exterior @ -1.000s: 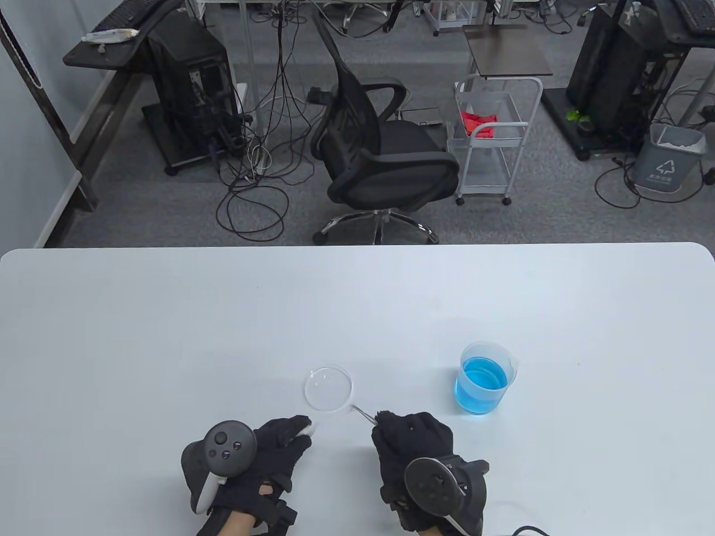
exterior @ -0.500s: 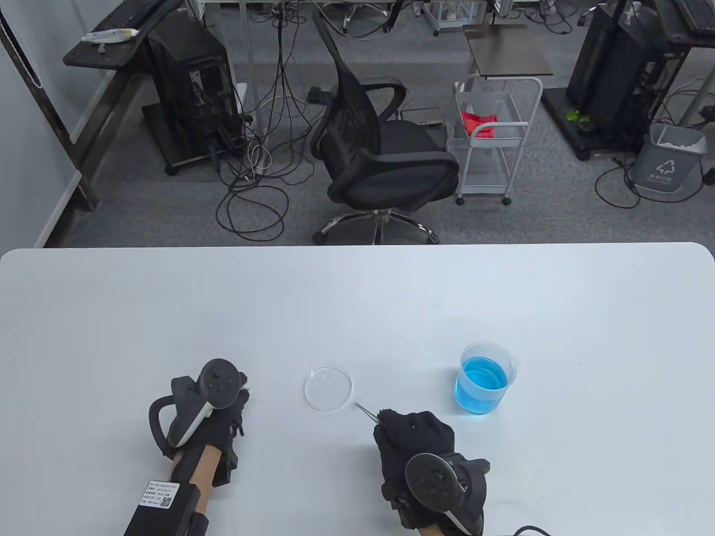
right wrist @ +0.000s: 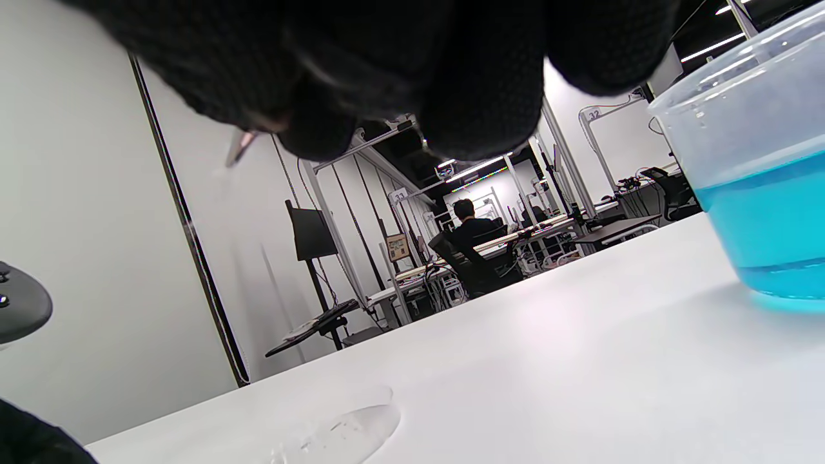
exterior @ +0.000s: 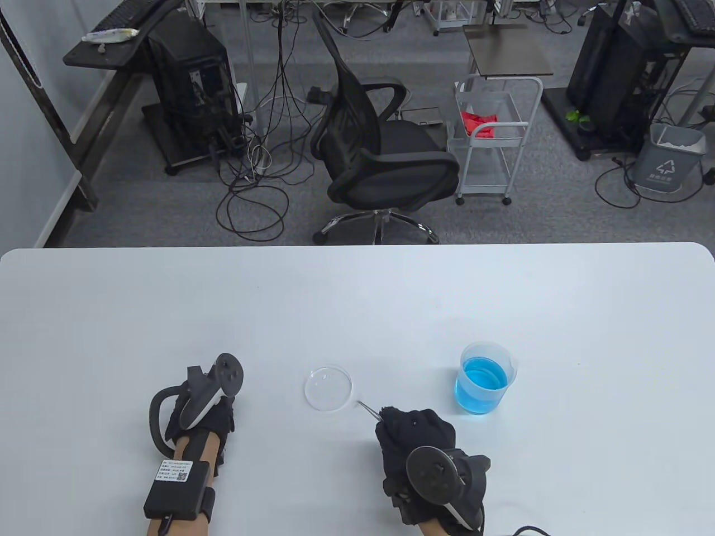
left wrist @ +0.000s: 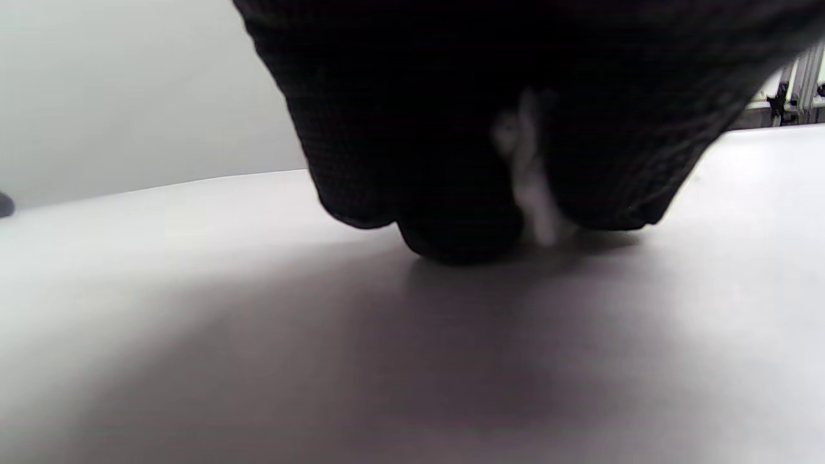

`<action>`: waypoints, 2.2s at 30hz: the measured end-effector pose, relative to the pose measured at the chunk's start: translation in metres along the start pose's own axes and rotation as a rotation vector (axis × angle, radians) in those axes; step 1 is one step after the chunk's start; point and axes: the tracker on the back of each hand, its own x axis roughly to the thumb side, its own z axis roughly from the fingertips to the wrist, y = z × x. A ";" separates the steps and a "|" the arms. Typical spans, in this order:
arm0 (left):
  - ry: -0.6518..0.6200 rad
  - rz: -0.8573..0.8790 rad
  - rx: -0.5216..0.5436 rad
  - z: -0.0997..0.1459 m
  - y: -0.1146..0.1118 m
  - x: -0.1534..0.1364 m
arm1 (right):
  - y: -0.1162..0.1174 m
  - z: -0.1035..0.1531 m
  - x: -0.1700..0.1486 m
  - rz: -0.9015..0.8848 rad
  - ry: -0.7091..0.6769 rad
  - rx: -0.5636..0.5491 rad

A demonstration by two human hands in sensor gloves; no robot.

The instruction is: Dip tweezers-held cotton tuft into dye solution and dot onto culture dish

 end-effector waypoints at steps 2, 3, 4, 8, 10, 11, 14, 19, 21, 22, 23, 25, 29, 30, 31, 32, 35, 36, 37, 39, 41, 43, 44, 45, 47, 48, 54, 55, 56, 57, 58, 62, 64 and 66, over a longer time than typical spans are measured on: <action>-0.004 -0.028 -0.036 -0.001 0.000 0.002 | 0.000 0.000 0.000 0.002 0.003 0.001; -0.012 -0.031 -0.046 -0.001 0.000 0.003 | 0.000 0.000 0.000 0.002 0.005 0.000; -0.019 -0.029 -0.052 -0.001 0.000 0.003 | 0.000 0.000 0.000 0.003 0.006 -0.001; -0.044 -0.028 -0.120 -0.002 -0.005 0.000 | -0.001 0.000 -0.001 0.003 0.011 -0.003; -0.062 -0.002 -0.206 -0.004 -0.007 -0.003 | -0.001 0.000 -0.002 0.003 0.013 -0.004; -0.064 0.016 -0.249 -0.005 -0.007 -0.005 | -0.001 0.000 -0.002 0.002 0.014 -0.005; -0.071 0.049 -0.315 -0.006 -0.005 -0.010 | -0.001 0.000 -0.003 0.000 0.017 -0.007; -0.099 0.093 -0.379 -0.006 0.000 -0.019 | -0.001 -0.001 -0.004 -0.003 0.023 -0.010; -0.102 0.109 -0.377 -0.005 0.004 -0.023 | -0.002 -0.001 -0.005 -0.004 0.025 -0.012; -0.106 0.117 -0.375 -0.004 0.007 -0.025 | -0.002 -0.001 -0.005 -0.006 0.026 -0.013; -0.109 0.132 -0.365 -0.003 0.011 -0.027 | -0.002 -0.001 -0.005 -0.006 0.026 -0.014; -0.108 0.184 -0.338 0.001 0.019 -0.032 | -0.002 -0.001 -0.005 -0.008 0.027 -0.016; -0.131 0.229 -0.261 0.018 0.042 -0.036 | -0.002 -0.001 -0.006 -0.005 0.026 -0.013; -0.146 0.238 -0.242 0.023 0.047 -0.036 | -0.002 -0.001 -0.006 -0.005 0.025 -0.012; -0.167 0.260 -0.208 0.032 0.053 -0.035 | -0.002 -0.001 -0.005 -0.005 0.024 -0.010; -0.177 0.272 -0.192 0.039 0.057 -0.033 | -0.001 -0.001 -0.005 -0.003 0.023 -0.007; -0.221 0.266 -0.135 0.063 0.068 -0.025 | -0.001 0.000 -0.005 -0.001 0.023 -0.001; -0.230 0.257 -0.123 0.068 0.070 -0.022 | -0.001 0.000 -0.005 0.000 0.023 0.000; -0.241 0.240 -0.103 0.076 0.072 -0.019 | -0.001 0.001 -0.005 0.003 0.022 0.000; -0.262 0.221 -0.071 0.089 0.075 -0.014 | -0.002 0.003 -0.005 0.003 0.021 -0.003; -0.275 0.213 -0.049 0.101 0.078 -0.010 | -0.004 0.004 -0.005 0.004 0.020 -0.007; -0.284 0.203 -0.023 0.113 0.079 -0.007 | -0.004 0.004 -0.005 0.005 0.022 -0.008; -0.287 0.199 -0.017 0.116 0.080 -0.007 | -0.004 0.004 -0.006 0.005 0.023 -0.008; -0.290 0.198 -0.010 0.121 0.079 -0.006 | -0.004 0.004 -0.006 0.007 0.025 -0.006; -0.295 0.211 -0.001 0.129 0.076 -0.005 | -0.004 0.004 -0.007 0.012 0.028 -0.002; -0.299 0.213 0.001 0.132 0.074 -0.004 | -0.003 0.004 -0.007 0.014 0.029 0.000; -0.328 0.229 0.007 0.146 0.050 0.002 | -0.002 0.004 -0.007 0.025 0.031 0.008; -0.329 0.224 -0.003 0.146 0.045 0.003 | -0.001 0.004 -0.007 0.030 0.031 0.012; -0.325 0.220 -0.009 0.146 0.042 0.004 | -0.001 0.004 -0.007 0.033 0.031 0.014; -0.324 0.217 -0.015 0.145 0.039 0.004 | -0.001 0.004 -0.007 0.037 0.031 0.015; -0.321 0.219 -0.018 0.144 0.036 0.003 | -0.001 0.004 -0.007 0.038 0.032 0.015; -0.309 0.209 -0.016 0.143 0.027 0.003 | -0.001 0.004 -0.007 0.046 0.032 0.021; -0.310 0.165 0.003 0.145 0.026 0.007 | -0.001 0.004 -0.006 0.055 0.027 0.024; -0.315 0.150 0.010 0.146 0.024 0.010 | -0.001 0.004 -0.005 0.063 0.020 0.024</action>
